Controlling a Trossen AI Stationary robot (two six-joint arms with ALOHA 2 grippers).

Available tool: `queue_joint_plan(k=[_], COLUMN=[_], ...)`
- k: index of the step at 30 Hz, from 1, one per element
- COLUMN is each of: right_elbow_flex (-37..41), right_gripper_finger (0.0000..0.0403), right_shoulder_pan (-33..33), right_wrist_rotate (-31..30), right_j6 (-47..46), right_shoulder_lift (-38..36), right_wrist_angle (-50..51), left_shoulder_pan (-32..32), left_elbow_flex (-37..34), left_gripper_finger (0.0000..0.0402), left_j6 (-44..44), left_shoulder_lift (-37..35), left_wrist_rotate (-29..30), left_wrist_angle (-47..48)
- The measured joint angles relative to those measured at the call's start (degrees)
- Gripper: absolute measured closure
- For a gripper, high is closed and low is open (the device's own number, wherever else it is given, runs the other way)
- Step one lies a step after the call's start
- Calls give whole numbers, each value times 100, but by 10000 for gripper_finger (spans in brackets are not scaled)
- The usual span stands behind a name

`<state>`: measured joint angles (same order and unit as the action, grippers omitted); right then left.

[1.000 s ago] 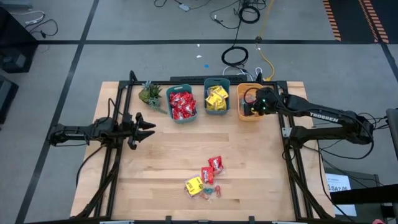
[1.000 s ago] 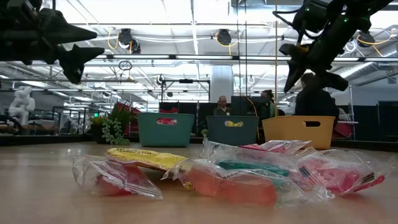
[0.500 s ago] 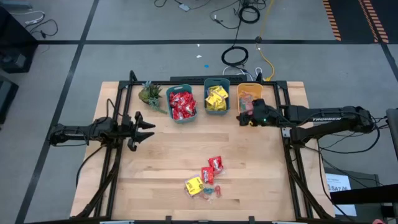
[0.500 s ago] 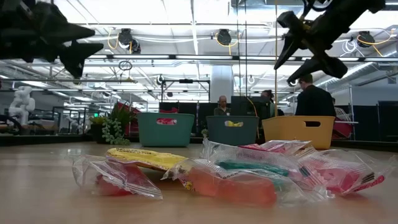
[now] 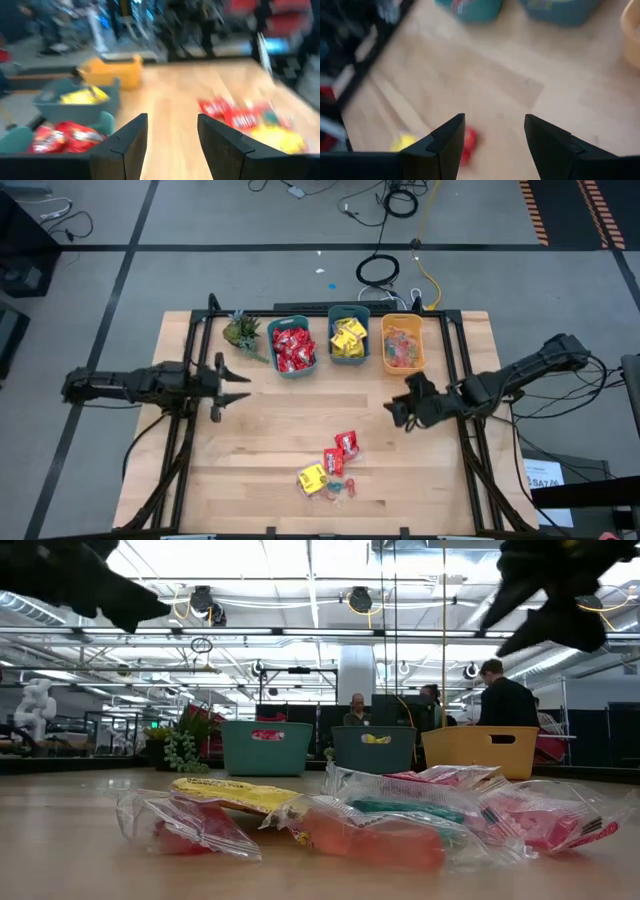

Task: Sort candy
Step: Put the yellow candy into the blue bin

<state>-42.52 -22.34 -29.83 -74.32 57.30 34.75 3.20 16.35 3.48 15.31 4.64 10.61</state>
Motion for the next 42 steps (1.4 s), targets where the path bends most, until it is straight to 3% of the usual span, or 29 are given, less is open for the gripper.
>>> queue_joint_plan(k=[3,5,8,10,18,26,31,42], right_elbow_flex=[0,0,0,0,0,0,0,2], right_gripper_finger=[206,206,206,206,206,206,206,206], right_shoulder_pan=[-286,-425,-599,-811,-1753,-2210,-2288,-2279], right_wrist_rotate=[415,1026,1802,1930,1495,885,457,423], right_j6=[395,516,629,649,1026,1163,1408,1698], right_shoulder_lift=[226,437,776,992,1588,1786,1786,1782], right_wrist_angle=[249,325,481,413,-229,-685,-858,-1059], left_shoulder_pan=[170,305,537,713,1629,2252,2349,2331], left_elbow_flex=[249,384,596,740,1927,3083,3811,4744], left_gripper_finger=[219,219,219,219,219,219,219,219], left_j6=[313,308,169,-49,-709,-1716,-1826,-2174], left_shoulder_lift=[811,1372,2218,2764,5176,7311,8280,9849], left_wrist_rotate=[-230,-245,-18,124,678,758,645,-212], left_wrist_angle=[120,62,-231,-568,-759,-771,-732,-537])
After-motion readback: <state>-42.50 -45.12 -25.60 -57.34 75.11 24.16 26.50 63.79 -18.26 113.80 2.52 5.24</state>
